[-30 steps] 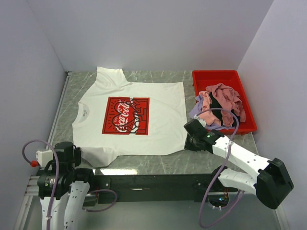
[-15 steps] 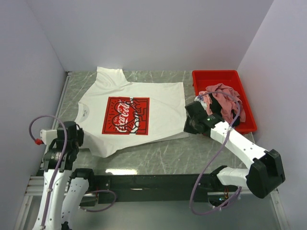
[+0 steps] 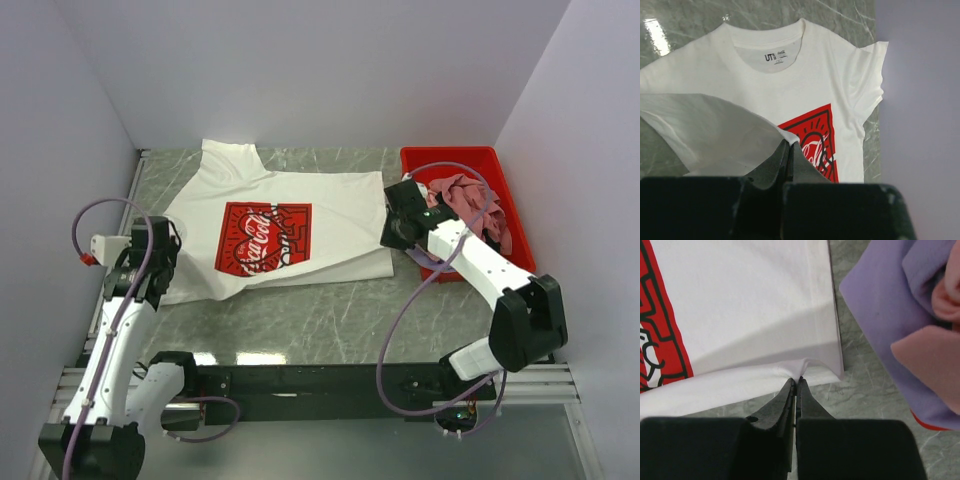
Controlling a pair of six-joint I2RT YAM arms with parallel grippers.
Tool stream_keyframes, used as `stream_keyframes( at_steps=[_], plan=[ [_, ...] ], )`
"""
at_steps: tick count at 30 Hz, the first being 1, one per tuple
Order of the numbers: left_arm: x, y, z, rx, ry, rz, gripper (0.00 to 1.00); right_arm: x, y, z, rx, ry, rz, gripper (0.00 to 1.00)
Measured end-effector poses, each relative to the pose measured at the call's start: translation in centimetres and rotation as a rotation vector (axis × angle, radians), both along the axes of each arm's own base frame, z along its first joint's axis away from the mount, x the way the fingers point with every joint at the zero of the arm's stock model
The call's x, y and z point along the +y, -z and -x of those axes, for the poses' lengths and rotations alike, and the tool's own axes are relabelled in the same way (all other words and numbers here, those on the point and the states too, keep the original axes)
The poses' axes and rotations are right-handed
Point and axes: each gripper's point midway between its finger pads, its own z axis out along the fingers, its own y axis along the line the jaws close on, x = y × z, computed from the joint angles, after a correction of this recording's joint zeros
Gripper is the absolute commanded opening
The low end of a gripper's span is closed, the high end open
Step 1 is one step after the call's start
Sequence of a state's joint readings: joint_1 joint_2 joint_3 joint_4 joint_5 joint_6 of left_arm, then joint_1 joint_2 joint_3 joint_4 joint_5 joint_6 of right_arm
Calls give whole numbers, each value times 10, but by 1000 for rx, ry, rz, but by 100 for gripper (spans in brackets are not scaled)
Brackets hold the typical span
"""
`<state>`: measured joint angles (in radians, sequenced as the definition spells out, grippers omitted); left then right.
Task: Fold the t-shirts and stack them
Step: Fold the tshirt
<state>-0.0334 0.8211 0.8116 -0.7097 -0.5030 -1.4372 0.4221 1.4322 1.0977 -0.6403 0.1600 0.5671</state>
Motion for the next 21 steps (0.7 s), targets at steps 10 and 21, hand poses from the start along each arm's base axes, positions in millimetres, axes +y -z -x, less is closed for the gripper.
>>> stream_keyframes(
  at_steps=[10, 21],
  plan=[
    [6, -7, -56, -5, 14, -54, 1, 0, 4, -21, 24, 12, 3, 0],
    [8, -1, -130, 10, 120, -90, 1, -7, 14, -35, 67, 41, -1, 0]
  ],
)
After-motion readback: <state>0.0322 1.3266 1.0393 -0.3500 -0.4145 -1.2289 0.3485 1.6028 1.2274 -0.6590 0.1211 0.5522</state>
